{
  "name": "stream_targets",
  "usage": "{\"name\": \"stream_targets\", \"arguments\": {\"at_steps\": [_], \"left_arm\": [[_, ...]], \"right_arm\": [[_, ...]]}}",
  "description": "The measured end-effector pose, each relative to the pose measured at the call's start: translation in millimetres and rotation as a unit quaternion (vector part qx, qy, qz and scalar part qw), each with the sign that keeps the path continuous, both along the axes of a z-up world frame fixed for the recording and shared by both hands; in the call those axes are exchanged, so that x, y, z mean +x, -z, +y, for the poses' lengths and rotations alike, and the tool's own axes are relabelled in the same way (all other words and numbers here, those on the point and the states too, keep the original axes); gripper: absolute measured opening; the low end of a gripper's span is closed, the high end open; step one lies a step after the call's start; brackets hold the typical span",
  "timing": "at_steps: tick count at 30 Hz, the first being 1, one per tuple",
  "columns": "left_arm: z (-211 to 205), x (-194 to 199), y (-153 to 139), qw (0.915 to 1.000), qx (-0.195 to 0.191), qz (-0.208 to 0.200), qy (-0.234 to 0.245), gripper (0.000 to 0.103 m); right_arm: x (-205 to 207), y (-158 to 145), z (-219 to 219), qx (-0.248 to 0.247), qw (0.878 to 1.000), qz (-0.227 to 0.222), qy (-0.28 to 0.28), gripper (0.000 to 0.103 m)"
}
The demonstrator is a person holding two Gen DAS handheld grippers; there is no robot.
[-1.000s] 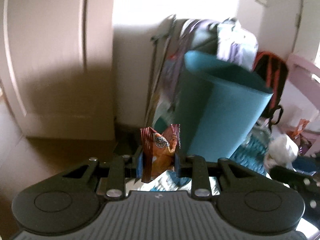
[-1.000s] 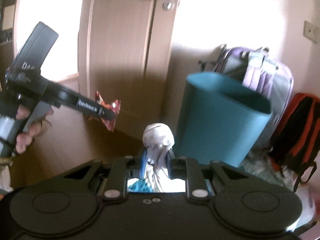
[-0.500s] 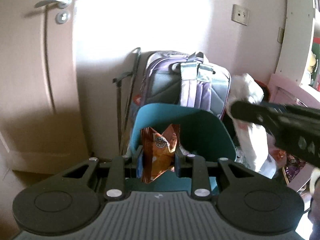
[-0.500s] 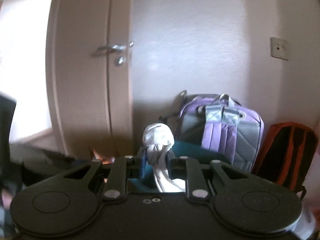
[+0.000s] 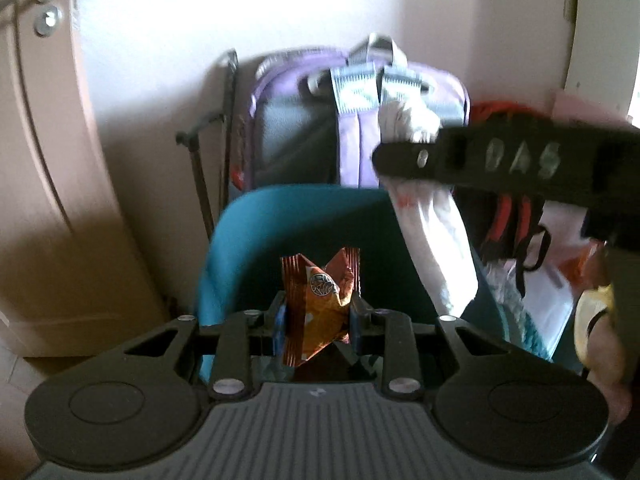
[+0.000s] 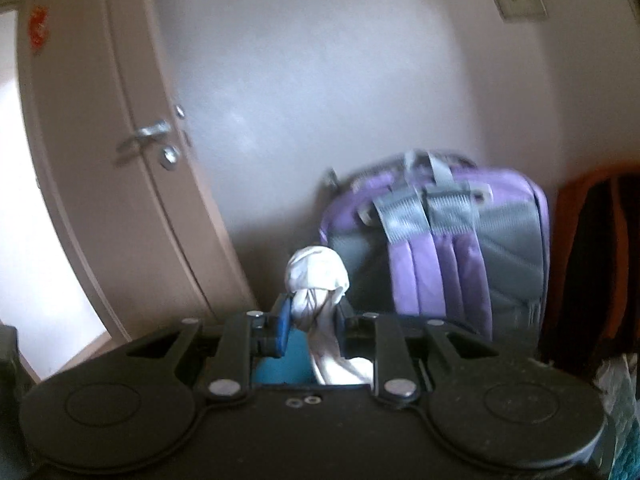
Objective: Collect trash
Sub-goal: 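Open both tools over the wastebasket to drop the wrapper and cloth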
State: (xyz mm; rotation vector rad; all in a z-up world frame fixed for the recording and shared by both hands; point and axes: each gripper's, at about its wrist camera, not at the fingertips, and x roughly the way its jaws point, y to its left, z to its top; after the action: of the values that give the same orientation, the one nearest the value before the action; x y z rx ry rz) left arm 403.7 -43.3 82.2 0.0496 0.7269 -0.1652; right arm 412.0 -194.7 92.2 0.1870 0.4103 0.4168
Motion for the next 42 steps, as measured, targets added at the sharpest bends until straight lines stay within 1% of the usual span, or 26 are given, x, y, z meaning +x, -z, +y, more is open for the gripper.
{"name": "stream_targets", "arguments": {"at_steps": [4,8,11,14,15,16,17,19,22,25,26,32,37,42], "left_arm": [[-2.6,10.5,18.8,0.9997,0.002,0.024,0.004,0.028],[-2.7,21.0,32.4,0.9986,0.0,0.052,0.005,0.028],[-1.7,28.1,38.9,0.9976,0.001,0.069,0.002,0.029],[-2.0,28.9,40.6,0.9978,0.01,0.066,-0.003,0.03],[-0.8,29.2,40.7,0.9976,0.006,0.068,-0.008,0.03],[0.0,30.0,40.7,0.9975,0.0,0.07,-0.01,0.033],[1.6,29.4,40.4,0.9973,-0.007,0.072,-0.012,0.043],[2.0,26.2,38.0,0.9977,-0.01,0.066,-0.014,0.059],[-2.1,21.6,31.6,0.9982,-0.014,0.057,-0.012,0.062],[-3.9,10.7,21.7,0.9985,-0.027,0.045,-0.011,0.065],[-5.0,5.7,18.1,0.9988,-0.027,0.04,-0.01,0.067],[-5.6,-26.6,-0.5,0.9997,-0.019,0.015,-0.008,0.073],[-0.2,-55.3,-15.1,0.9995,-0.027,-0.006,-0.014,0.073],[5.4,-85.7,-34.4,0.9987,-0.032,-0.037,-0.012,0.074]], "right_arm": [[14.2,28.2,-2.3,-0.029,0.999,0.042,0.008,0.024],[17.9,46.6,-3.1,-0.066,0.995,0.074,0.013,0.027],[16.5,55.4,-4.6,-0.078,0.993,0.092,0.017,0.03],[14.1,58.8,-8.8,-0.074,0.992,0.105,0.021,0.034],[12.7,59.5,-10.2,-0.075,0.991,0.105,0.024,0.036],[11.5,59.6,-11.2,-0.078,0.991,0.105,0.023,0.039],[9.1,59.6,-11.8,-0.082,0.991,0.103,0.022,0.047],[4.9,57.5,-14.9,-0.085,0.991,0.097,0.025,0.048],[-3.5,51.7,-21.8,-0.076,0.992,0.092,0.027,0.05],[-17.6,43.7,-27.5,-0.071,0.994,0.079,0.031,0.052],[-22.2,40.9,-29.2,-0.069,0.994,0.074,0.031,0.053],[-56.9,22.6,-35.9,-0.078,0.996,0.039,0.032,0.057],[-88.5,10.9,-40.2,-0.076,0.997,0.014,0.023,0.058],[-121.1,2.8,-37.7,-0.087,0.996,-0.012,0.017,0.06]]}}
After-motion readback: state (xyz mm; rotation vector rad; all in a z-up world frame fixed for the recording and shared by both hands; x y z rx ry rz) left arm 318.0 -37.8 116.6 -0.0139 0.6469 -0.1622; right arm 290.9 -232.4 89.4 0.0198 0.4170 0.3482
